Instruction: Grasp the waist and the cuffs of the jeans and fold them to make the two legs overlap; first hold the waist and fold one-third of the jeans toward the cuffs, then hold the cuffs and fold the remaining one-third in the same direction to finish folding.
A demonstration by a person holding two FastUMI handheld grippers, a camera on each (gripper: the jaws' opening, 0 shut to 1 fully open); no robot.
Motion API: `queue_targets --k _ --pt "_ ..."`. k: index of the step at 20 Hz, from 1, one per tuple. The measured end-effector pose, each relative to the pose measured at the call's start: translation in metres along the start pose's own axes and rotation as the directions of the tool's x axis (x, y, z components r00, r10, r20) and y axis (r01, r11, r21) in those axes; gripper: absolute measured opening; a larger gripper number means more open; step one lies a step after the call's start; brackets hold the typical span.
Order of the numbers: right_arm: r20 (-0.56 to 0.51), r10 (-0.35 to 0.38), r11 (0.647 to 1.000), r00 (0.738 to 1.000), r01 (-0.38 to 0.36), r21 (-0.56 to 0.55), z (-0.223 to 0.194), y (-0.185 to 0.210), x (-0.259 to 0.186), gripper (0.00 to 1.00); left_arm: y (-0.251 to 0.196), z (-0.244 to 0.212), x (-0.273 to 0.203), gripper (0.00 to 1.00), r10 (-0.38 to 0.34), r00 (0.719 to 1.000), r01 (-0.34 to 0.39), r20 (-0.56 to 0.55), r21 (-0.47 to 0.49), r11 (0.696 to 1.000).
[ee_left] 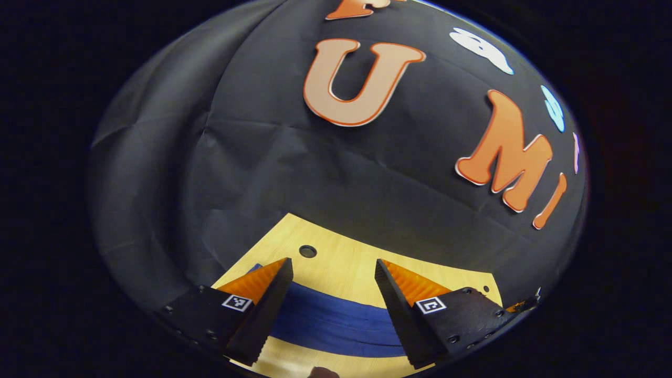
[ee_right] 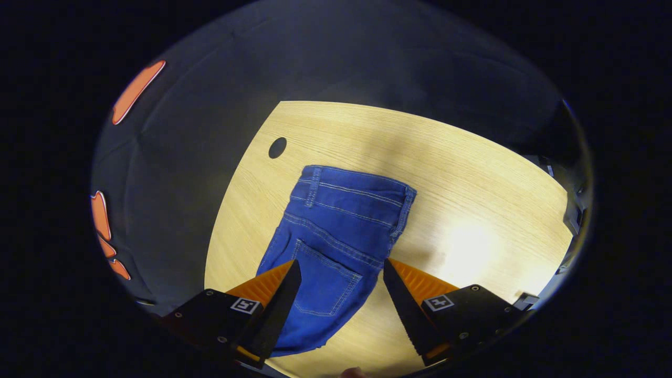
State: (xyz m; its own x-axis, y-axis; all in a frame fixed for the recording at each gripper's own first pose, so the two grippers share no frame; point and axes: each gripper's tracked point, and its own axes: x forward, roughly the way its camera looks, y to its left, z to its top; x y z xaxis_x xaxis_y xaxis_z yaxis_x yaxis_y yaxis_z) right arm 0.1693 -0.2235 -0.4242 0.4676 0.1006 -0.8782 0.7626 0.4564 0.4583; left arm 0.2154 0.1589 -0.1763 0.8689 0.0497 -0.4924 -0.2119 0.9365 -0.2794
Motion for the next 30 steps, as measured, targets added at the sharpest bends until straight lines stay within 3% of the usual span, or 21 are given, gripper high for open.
queue_targets --k 6,13,17,21,25,30 --pt "0.015 -0.034 0.999 0.999 0.033 0.030 0.020 -0.025 0.025 0.98 -0.061 -0.015 -0.046 0.97 -0.069 0.998 0.068 0.008 0.066 0.995" --pt "0.035 -0.002 0.996 0.999 -0.001 0.094 0.045 -0.030 0.048 0.95 -0.091 -0.028 -0.083 0.97 -0.062 0.998 0.060 0.011 0.109 0.992" --pt "0.046 0.024 1.000 0.999 -0.025 0.016 0.045 -0.038 0.049 0.56 -0.090 -0.036 -0.092 0.97 -0.046 0.999 0.046 0.006 0.094 0.995" --pt "0.058 0.093 0.994 0.994 -0.096 0.053 0.040 -0.026 0.047 0.19 -0.084 -0.048 -0.092 0.97 -0.033 0.999 0.034 -0.023 0.061 0.998" --pt "0.122 0.185 0.983 0.975 -0.184 -0.020 0.044 -0.008 0.014 0.19 -0.077 -0.052 -0.086 0.97 -0.031 0.999 0.032 -0.033 0.045 0.998" --pt "0.179 0.255 0.960 0.950 -0.227 -0.162 0.030 0.028 -0.023 0.19 -0.071 -0.056 -0.076 0.97 -0.051 0.998 0.052 -0.045 0.033 0.998"
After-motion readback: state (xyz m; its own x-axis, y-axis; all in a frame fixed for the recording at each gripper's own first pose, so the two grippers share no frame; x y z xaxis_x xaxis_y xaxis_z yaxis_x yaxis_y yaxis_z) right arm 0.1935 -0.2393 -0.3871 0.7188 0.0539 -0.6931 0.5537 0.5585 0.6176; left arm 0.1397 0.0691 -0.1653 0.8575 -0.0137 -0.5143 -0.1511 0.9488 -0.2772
